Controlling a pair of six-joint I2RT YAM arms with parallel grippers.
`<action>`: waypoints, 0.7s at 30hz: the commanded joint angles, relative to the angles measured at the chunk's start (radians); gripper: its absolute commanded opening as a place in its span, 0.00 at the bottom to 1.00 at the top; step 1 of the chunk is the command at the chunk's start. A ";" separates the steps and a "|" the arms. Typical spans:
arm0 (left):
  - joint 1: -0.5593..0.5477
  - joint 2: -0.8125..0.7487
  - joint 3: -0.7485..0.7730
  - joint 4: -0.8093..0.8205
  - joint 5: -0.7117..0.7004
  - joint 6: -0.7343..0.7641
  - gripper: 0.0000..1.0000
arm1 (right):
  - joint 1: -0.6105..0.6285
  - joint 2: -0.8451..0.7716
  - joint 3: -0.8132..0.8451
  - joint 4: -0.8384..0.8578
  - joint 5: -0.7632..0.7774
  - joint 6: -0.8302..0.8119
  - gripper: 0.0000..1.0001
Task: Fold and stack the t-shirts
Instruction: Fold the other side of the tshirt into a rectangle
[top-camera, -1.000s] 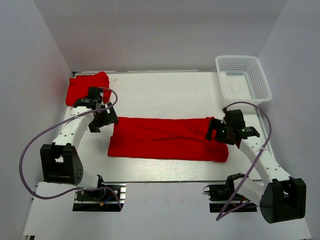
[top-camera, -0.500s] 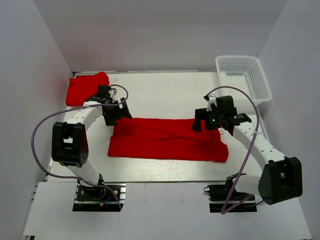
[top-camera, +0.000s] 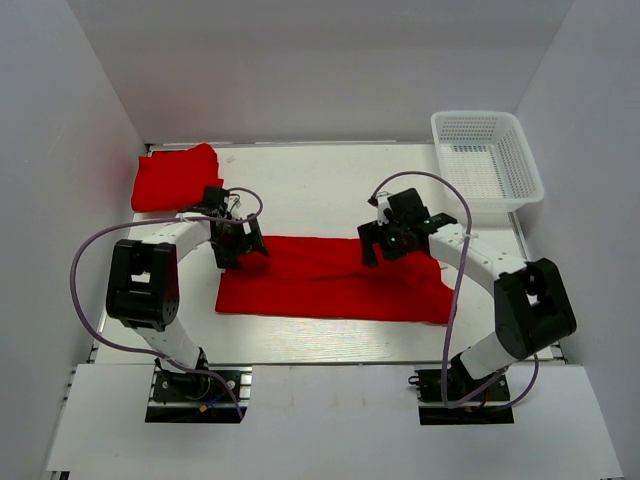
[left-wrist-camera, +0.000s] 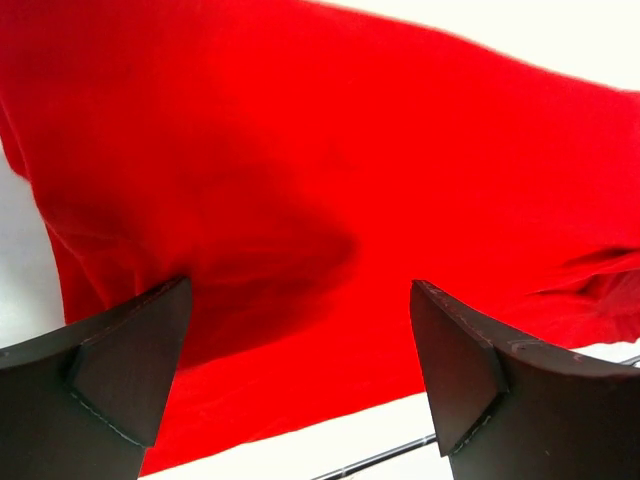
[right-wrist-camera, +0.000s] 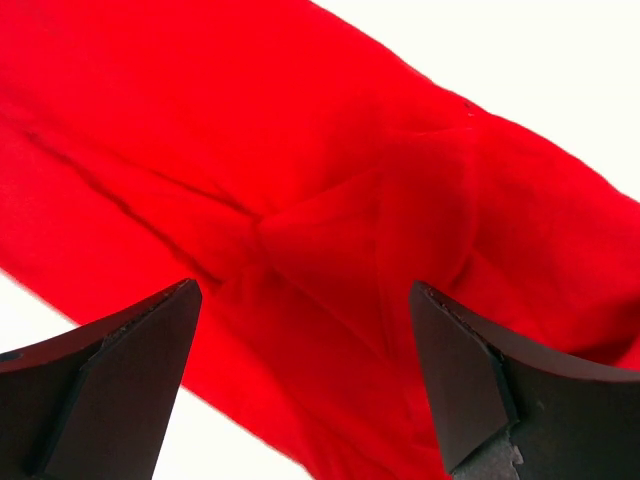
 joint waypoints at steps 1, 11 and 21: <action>-0.002 -0.008 -0.022 0.018 0.017 0.011 1.00 | 0.012 0.025 0.045 0.017 0.106 0.019 0.90; 0.007 0.002 -0.031 -0.002 -0.037 0.011 1.00 | 0.012 0.114 0.076 0.037 0.122 0.080 0.90; 0.007 0.011 -0.031 -0.011 -0.055 0.011 1.00 | 0.011 0.151 0.079 0.028 0.276 0.080 0.84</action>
